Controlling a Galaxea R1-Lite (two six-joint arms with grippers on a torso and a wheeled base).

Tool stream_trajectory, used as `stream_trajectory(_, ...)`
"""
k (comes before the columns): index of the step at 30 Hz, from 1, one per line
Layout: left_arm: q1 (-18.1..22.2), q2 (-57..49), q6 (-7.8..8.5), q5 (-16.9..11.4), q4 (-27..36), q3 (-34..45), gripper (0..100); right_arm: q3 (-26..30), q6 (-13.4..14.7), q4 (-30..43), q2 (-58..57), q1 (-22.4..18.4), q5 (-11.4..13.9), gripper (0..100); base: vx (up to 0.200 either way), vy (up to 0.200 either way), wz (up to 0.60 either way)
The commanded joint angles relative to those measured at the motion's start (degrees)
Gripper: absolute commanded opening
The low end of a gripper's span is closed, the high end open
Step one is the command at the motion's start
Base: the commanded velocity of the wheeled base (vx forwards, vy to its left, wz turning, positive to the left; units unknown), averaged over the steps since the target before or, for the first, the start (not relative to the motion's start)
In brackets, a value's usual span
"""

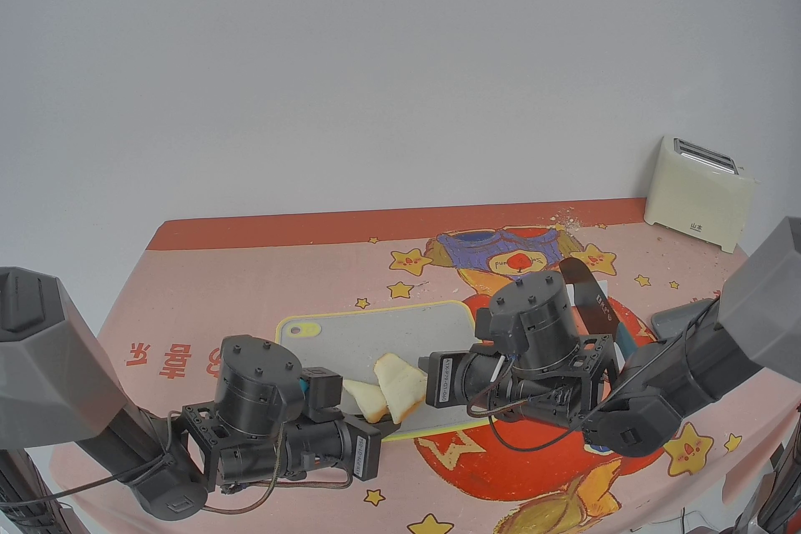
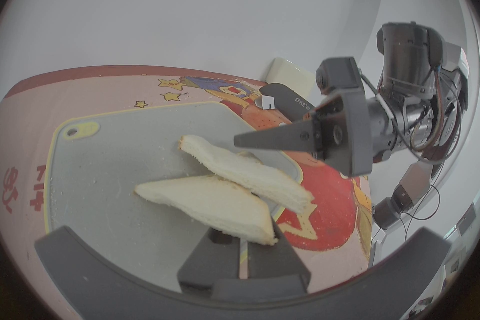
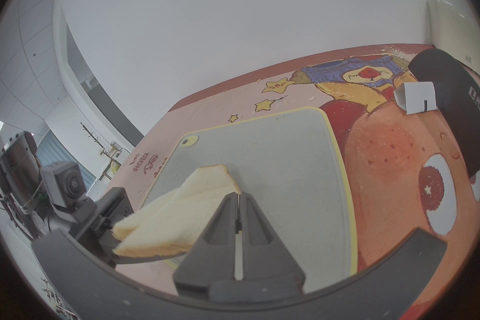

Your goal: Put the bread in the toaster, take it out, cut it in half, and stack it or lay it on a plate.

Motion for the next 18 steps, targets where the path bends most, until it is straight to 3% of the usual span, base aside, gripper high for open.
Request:
stream_trajectory(1, -0.16, -5.50, -0.32, -0.85, 0.22, 3.51, 0, 0.01, -0.04, -0.07, -0.09, 0.00, -0.11, 0, 0.000, 0.000, 0.00)
stream_trajectory(9, 0.19, -14.82, -0.58, -6.13, 0.49, 6.85, 0, 0.10, -0.13, 0.02, 0.44, 0.09, -0.20, 0, 0.000, 0.000, 0.00)
stream_trajectory(11, 0.28, -19.92, -0.94, -11.05, 0.75, 8.70, 0, -0.07, -0.13, 0.02, 0.52, -0.09, -0.28, 0, 0.000, 0.000, 0.00)
stream_trajectory(13, 0.45, -23.26, -3.05, -13.07, 0.93, 9.05, 0, -0.16, -0.13, 0.19, 0.44, -0.09, -0.28, 0, 0.000, 0.000, 0.00)
stream_trajectory(14, 0.63, -24.31, -4.98, -13.16, 0.93, 8.96, 0, -0.16, -0.13, 0.37, 0.44, -0.09, -0.28, 0, 0.000, 0.000, 0.00)
stream_trajectory(16, 1.24, -24.58, -6.74, -12.89, 0.93, 8.61, 0, -0.25, -0.13, 0.54, 0.44, -0.09, -0.72, 0, 0.000, 0.000, 0.00)
stream_trajectory(18, 2.74, -24.22, -7.00, -12.46, 0.93, 8.52, 0, -0.34, -0.13, 0.54, 0.44, -0.09, -0.90, 0, 0.000, 0.000, 0.00)
